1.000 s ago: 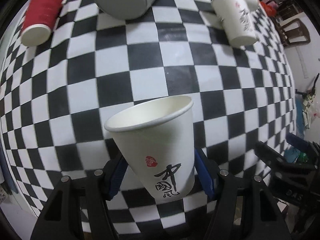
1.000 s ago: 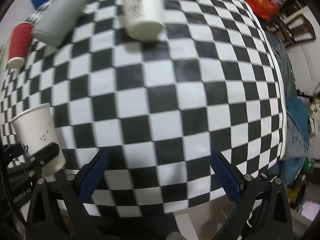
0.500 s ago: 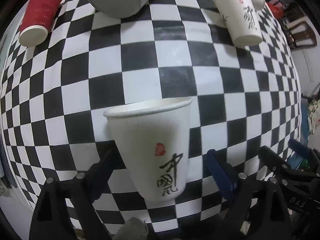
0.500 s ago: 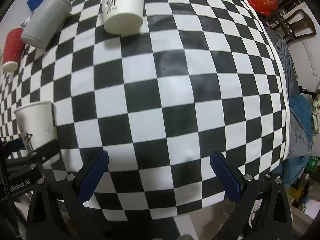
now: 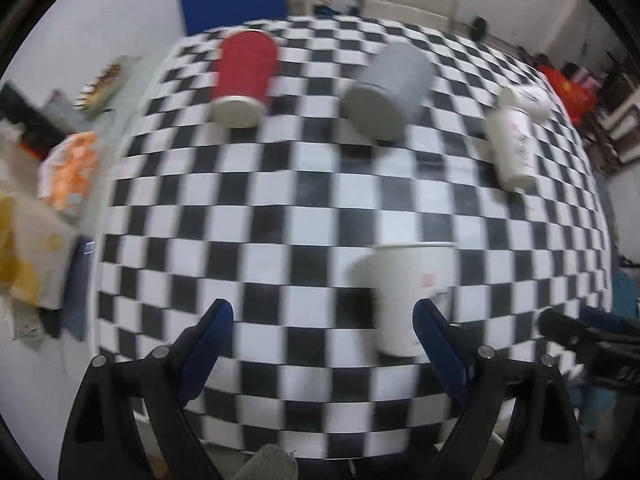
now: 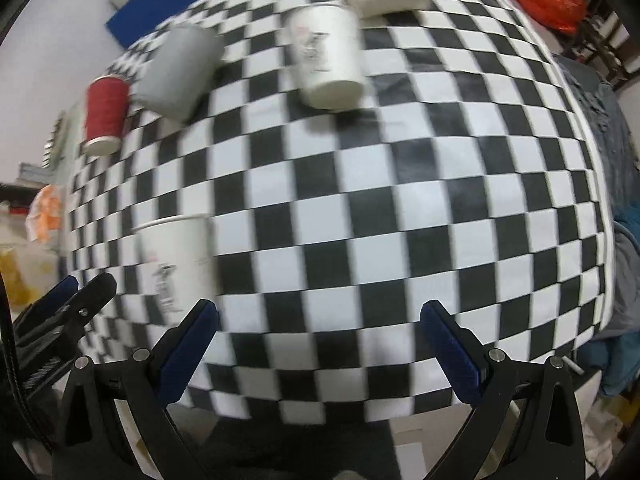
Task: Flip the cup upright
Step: 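Carry the white cup with the left gripper toward the right tool, then grasp the white cup with the right gripper while the left gripper releases it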
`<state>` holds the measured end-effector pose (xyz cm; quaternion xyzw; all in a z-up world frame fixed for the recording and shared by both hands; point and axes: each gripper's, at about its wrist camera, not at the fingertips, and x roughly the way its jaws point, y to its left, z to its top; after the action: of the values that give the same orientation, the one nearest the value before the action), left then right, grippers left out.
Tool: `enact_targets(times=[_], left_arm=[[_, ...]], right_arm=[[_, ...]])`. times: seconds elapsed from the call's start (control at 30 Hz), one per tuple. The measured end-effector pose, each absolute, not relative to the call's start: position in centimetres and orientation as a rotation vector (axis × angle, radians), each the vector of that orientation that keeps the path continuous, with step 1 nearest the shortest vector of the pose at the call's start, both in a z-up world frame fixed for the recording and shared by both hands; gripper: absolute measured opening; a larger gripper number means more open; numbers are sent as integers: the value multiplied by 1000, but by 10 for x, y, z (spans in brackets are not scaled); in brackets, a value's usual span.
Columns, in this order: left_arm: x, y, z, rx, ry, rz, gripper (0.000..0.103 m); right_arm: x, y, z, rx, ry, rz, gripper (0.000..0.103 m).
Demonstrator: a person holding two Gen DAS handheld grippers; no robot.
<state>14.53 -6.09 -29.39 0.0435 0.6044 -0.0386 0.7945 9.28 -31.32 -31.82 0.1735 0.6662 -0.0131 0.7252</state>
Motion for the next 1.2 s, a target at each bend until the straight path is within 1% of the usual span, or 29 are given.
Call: enact_targets(times=[0.13, 0.2, 0.27, 0.37, 0.7, 0.73, 0.8, 0.83, 0.9, 1.03, 1.2], left_arm=[[146, -34, -310, 110, 1314, -17, 92], [147, -22, -319, 111, 1321, 12, 92], [148, -11, -321, 103, 1328, 36, 92], [154, -2, -331, 93, 1340, 53, 92], [163, 11, -361, 84, 1394, 28, 92], [164, 10, -362, 84, 1396, 25, 92], [164, 8, -364, 82, 1397, 11, 92], [165, 8, -364, 82, 1398, 7, 92], [164, 7, -364, 77, 1397, -4, 92], [163, 7, -362, 57, 1395, -15, 92], [168, 18, -362, 42, 1381, -22, 92]], right_arm=[[110, -277, -310, 393, 1479, 38, 102], [120, -258, -307, 385, 1487, 53, 97], [129, -242, -309, 372, 1497, 67, 95], [145, -224, -320, 374, 1539, 91, 89], [186, -196, -375, 369, 1715, 84, 88], [188, -195, -379, 371, 1726, 80, 86], [190, -193, -387, 388, 1751, 84, 68], [190, -193, -389, 395, 1751, 84, 69], [189, -192, -386, 390, 1737, 78, 68], [186, -196, -372, 414, 1622, 61, 67], [180, -198, -347, 419, 1349, 23, 67]])
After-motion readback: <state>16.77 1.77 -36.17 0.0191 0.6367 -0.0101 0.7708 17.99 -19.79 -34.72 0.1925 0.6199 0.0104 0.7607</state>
